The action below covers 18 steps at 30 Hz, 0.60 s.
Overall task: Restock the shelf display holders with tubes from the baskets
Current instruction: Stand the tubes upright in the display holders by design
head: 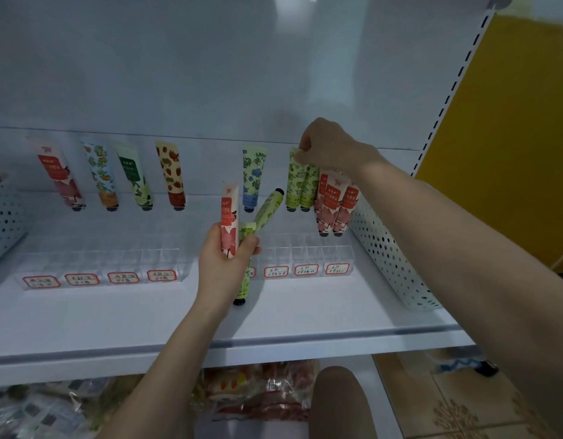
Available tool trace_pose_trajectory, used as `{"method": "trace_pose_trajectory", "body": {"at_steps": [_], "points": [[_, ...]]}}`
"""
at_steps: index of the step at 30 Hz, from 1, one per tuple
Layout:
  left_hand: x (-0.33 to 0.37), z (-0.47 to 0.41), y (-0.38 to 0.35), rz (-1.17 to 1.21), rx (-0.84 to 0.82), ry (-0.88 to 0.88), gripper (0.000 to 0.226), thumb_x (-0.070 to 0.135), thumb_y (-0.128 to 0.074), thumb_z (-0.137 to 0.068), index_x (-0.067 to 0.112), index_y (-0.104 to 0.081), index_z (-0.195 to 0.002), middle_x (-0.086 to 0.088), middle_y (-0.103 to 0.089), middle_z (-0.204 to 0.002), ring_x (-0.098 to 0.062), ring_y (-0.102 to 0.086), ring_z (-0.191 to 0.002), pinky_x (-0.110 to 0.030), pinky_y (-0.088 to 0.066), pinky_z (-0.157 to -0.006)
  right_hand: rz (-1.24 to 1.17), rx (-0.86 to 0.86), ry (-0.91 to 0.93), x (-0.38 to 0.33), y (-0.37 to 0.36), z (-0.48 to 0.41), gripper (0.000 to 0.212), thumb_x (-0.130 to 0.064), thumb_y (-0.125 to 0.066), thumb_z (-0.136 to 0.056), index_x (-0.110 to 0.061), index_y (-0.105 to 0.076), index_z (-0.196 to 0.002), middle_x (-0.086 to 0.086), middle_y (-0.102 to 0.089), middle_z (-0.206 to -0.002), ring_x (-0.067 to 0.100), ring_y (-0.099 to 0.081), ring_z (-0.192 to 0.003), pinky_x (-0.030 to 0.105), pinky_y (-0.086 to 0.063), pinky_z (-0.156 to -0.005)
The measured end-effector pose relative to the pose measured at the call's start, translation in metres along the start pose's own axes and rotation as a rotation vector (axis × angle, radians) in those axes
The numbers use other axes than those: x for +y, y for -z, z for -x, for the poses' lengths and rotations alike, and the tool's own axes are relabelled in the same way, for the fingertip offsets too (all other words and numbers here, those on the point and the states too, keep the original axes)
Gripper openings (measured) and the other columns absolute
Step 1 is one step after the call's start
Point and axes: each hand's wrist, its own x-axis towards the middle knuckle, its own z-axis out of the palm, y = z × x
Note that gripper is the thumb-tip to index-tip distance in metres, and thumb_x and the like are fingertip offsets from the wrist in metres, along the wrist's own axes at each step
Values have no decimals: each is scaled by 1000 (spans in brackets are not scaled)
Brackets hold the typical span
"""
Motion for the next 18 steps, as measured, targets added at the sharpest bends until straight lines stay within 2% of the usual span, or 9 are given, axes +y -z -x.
{"method": "trace_pose_trajectory", "body": {"at_steps": [4, 8, 11, 15, 18], "points": [[0, -1, -2, 0, 6, 5, 13, 10, -57, -90, 12, -51, -102, -13, -66, -96, 5, -64, -63, -6, -45, -51, 13, 17, 6, 2, -1, 0, 11, -19, -56, -88, -8, -55, -89, 2, -49, -77, 19, -49, -78, 27, -37, -63], [0, -1, -1, -4, 11, 7, 14, 11, -57, -90, 12, -51, -103, -11, -66, -96, 4, -64, -63, -6, -45, -52, 14, 23, 8, 2, -1, 1, 20, -19, -56, -89, -1, -60, -97, 3, -49, -76, 19, -49, -77, 27, -37, -65], [-1, -1, -1, -5, 10, 7, 14, 12, -57, -90, 13, -52, -102, -10, -66, -96, 3, -64, -64, -6, -46, -53, 9, 19, 32, 3, 0, 4, 26, -18, -55, -89, 4, -62, -101, 11, -57, -87, 18, -50, -78, 24, -37, -58], [-1, -1, -1, 1, 6, 2, 12, 10, -57, -90, 12, -51, -100, -11, -66, -95, 3, -64, -64, -7, -47, -55, 22, 78, 82, 3, 8, 9, 26, -20, -55, -91, -4, -60, -111, 8, -58, -118, 21, -54, -104, 21, -36, -77], [-1, -1, -1, 0, 4, -2, 11, 10, -57, -90, 14, -51, -97, -11, -66, -95, 3, -64, -63, -8, -48, -55, 5, 243, 178, -5, 14, 18, 21, -17, -51, -92, -6, -63, -107, 7, -62, -112, 21, -56, -103, 19, -37, -79]]}}
